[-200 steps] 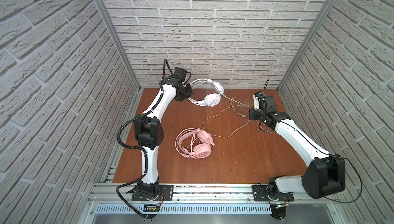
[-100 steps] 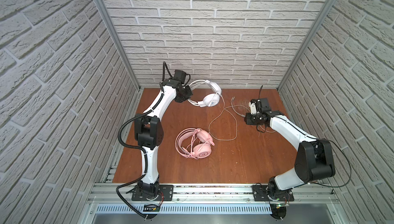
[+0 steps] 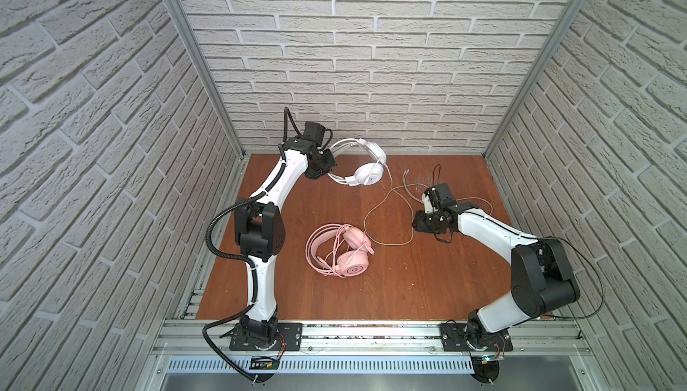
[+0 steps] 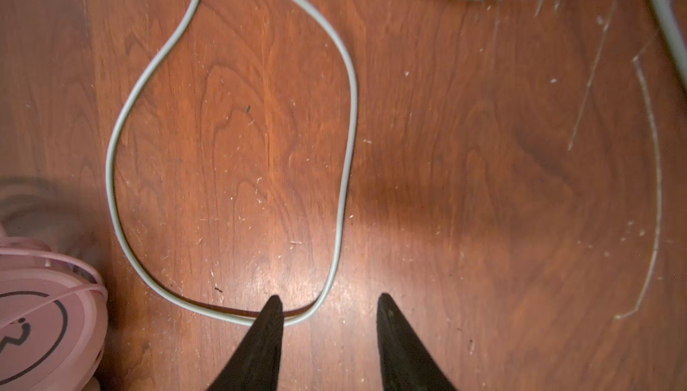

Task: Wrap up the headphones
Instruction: 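Lower the right gripper onto the grey cable lying on the table, then grasp the grey cable with the right gripper and lift it toward the white headset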

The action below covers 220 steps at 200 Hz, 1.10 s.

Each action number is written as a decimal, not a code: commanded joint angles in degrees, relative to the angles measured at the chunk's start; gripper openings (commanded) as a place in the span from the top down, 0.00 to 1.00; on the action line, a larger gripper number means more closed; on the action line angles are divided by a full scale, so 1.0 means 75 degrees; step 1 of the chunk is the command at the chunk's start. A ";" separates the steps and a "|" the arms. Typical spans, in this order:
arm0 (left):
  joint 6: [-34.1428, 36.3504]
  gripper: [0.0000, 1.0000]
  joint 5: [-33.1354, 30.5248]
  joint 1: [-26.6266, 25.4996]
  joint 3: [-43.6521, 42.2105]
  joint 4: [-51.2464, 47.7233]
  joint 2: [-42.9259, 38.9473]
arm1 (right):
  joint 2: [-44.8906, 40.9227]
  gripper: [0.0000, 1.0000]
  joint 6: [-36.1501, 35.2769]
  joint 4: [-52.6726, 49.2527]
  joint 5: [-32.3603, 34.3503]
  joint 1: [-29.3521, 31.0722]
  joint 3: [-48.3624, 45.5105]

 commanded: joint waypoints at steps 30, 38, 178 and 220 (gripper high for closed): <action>-0.0067 1.00 0.0078 -0.0018 -0.0015 0.0454 -0.0293 | 0.0085 0.45 0.1151 -0.0517 0.1101 0.0735 0.0110; -0.0067 1.00 0.0084 -0.0017 -0.0015 0.0465 -0.0280 | 0.0179 0.45 0.1264 -0.0548 0.1162 0.0799 0.0120; -0.0038 1.00 0.0078 0.0007 -0.0397 0.0587 -0.0354 | 0.1769 0.82 0.1042 -0.1528 0.1133 0.0690 0.0667; 0.0012 1.00 -0.0043 0.0013 -0.0496 0.0571 -0.0431 | 0.1523 0.94 0.0394 -0.1641 0.1222 0.0510 0.0446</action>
